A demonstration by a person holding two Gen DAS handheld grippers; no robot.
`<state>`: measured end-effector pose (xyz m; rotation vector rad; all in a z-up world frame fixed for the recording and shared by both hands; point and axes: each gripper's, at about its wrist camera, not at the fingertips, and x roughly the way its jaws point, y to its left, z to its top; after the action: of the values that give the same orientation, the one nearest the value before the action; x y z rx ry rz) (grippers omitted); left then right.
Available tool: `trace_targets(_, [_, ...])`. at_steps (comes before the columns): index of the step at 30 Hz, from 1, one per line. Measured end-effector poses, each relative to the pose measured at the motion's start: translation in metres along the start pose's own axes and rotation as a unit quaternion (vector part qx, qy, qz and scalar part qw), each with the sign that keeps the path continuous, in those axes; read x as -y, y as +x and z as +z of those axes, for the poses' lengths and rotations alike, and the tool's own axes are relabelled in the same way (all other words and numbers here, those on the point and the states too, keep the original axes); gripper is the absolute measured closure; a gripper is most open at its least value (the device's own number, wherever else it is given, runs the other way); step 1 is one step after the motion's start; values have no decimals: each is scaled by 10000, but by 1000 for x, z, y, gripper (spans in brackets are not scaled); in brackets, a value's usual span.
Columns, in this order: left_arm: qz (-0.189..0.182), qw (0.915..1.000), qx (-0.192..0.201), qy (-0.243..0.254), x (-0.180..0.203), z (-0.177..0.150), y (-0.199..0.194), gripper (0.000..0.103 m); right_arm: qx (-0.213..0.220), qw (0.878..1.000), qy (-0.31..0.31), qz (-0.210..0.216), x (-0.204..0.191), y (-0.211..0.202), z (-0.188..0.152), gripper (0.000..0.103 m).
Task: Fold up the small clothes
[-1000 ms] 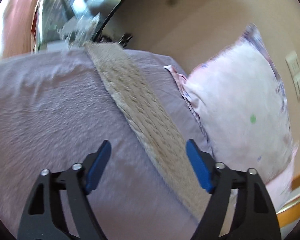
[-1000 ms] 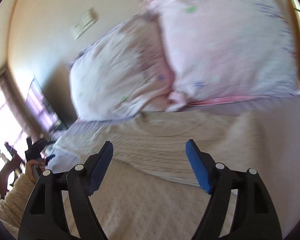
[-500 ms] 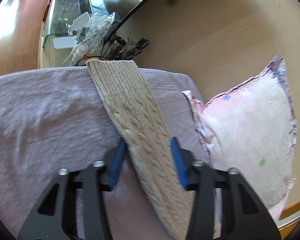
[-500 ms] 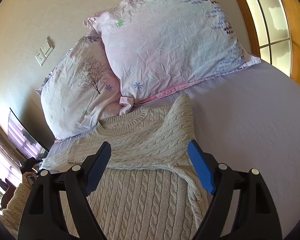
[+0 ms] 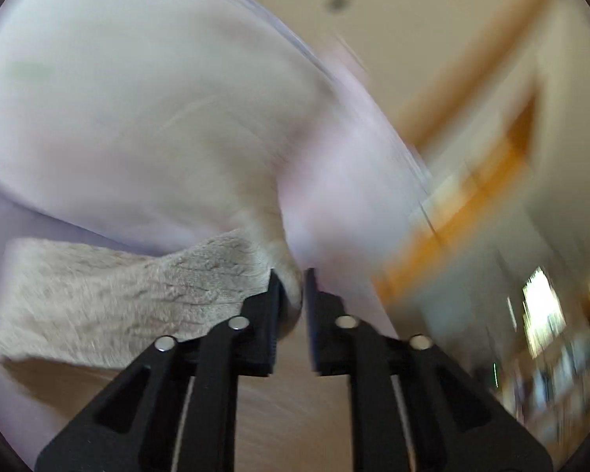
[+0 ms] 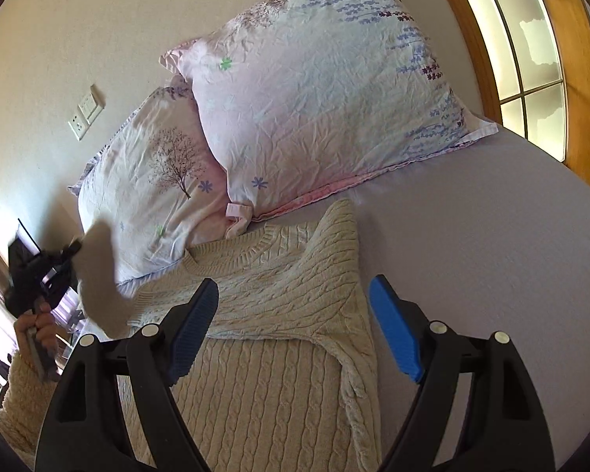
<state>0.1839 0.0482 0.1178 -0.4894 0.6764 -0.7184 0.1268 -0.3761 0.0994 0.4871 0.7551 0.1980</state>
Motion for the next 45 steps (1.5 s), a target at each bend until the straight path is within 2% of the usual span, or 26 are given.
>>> trace_targets(1, [-170,9987,-427,205,18,-14,22,72,-42,10000,6,4,1,-2,-2,22])
trace_targets(2, [-255,9963,-758,320,31,-27,37,71,-91,9999,17,70,3,-9,-4,22])
trace_targets(3, [-316,9939,-993,367,37,-41,44,69,-120,9998,9,160,4,-15,-7,22])
trace_targets(4, [-324,9931,-1066,362,38,-51,40,62,-151,9995,-23,286,7,-26,-12,22])
trace_targets(6, [-266,9943,-985,294,31,-68,14,50,-201,9985,-65,511,12,-42,-21,16])
trace_targets(11, [-261,9970,-714,132,5,-115,-93,39,-706,9842,66,1620,36,-79,-58,15])
trace_targets(14, [-47,9980,-626,-50,-11,-156,-155,35,-1090,9693,148,2201,50,-97,-89,15])
trace_targets(18, [67,9954,-829,-467,-30,-214,-200,32,-1634,9587,420,2292,68,-106,-128,16])
trace_targets(19, [159,9944,-903,-521,-33,-225,-204,32,-1861,9533,566,2311,73,-102,-142,16])
trace_targets(22, [210,9911,-1099,-716,-42,-251,-203,31,-2180,9465,829,2229,80,-85,-166,16])
trace_targets(25, [152,9891,-1159,-896,-51,-264,-188,31,-2251,9355,1125,2481,82,-70,-182,21])
trace_targets(29, [31,9870,-1184,-1090,-61,-273,-166,31,-2297,9264,1163,2748,72,-56,-193,27])
trace_targets(31, [-36,9861,-1148,-1200,-64,-275,-155,32,-2275,9234,1187,2855,68,-52,-197,34])
trace_targets(32, [-88,9855,-1100,-1286,-66,-275,-152,34,-2268,9213,1207,2919,68,-50,-198,47])
trace_targets(33, [-199,9842,-1039,-1419,-69,-276,-150,45,-2265,9196,1214,2973,68,-49,-198,70])
trace_targets(34, [-264,9830,-1021,-1505,-70,-276,-147,62,-2246,9189,1193,3015,67,-49,-199,83])
trace_targets(35, [-331,9807,-1022,-1635,-72,-276,-144,72,-2189,9203,1138,3036,67,-50,-199,94])
trace_targets(36, [-358,9796,-1039,-1684,-73,-277,-142,96,-2136,9201,1104,3093,65,-53,-198,95])
trace_targets(39, [-431,9800,-953,-1691,-64,-269,-146,96,-1877,9173,914,3392,54,-66,-181,95])
trace_targets(41, [-514,9836,-730,-1569,-53,-252,-153,96,-1522,9196,656,3563,38,-76,-150,95])
trace_targets(43, [-455,9905,-440,-1221,-42,-220,-159,96,-1157,9262,256,3578,21,-82,-112,95])
trace_targets(45, [-296,9962,-135,-803,-33,-178,-158,96,-708,9384,-127,3381,2,-76,-64,96])
